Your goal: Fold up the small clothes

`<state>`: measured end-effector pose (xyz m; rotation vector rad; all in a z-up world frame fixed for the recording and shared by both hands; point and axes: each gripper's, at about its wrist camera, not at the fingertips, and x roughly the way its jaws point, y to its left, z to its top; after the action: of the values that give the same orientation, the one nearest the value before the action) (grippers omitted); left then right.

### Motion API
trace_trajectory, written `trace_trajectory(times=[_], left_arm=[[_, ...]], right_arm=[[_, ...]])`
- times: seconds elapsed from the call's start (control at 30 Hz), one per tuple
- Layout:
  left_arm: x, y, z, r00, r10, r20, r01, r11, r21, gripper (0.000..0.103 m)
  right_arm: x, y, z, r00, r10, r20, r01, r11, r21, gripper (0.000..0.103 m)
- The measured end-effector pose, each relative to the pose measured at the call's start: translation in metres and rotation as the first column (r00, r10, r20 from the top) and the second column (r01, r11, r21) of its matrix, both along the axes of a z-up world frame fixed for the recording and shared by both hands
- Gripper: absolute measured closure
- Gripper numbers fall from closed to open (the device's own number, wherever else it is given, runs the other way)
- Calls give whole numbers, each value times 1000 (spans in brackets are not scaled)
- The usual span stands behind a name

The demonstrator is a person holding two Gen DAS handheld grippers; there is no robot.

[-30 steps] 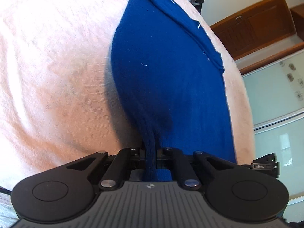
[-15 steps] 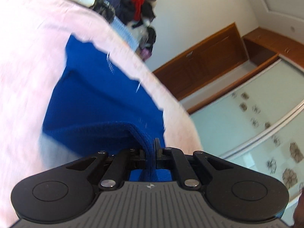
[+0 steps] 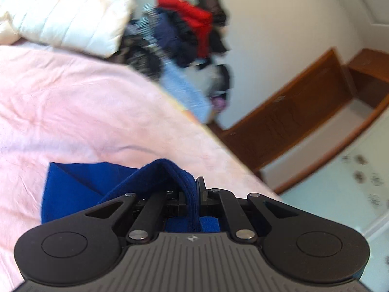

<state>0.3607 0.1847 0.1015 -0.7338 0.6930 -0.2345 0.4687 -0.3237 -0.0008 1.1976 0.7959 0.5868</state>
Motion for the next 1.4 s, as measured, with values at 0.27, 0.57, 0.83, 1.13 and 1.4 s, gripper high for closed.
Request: trace_trajectory(times=[0.27,0.57,0.83,1.13,1.4], left_arm=[[-2,8,-26,997,77,-31,-77,997,8,17],[25,-72,-9,1000,11,-12,0,739,673,16],[4,-120,-53,965,-263,-14,103,329,939,16],[46,-97,-56,992,-109,-71,111,422,900,99],[53,-69,-59,996,31,-82,50,560,827,100]], right_arm=[[21,7,-28,999,-50,21,52,996,-68,50],[49,64,17,986,161,34,-106,782,-614,50],[58,84,21,974,221,43,-134,721,-680,49],[54,71,13,980,187,63,-107,773,-625,90],[56,48,12,994,70,84,-6,803,-596,93]])
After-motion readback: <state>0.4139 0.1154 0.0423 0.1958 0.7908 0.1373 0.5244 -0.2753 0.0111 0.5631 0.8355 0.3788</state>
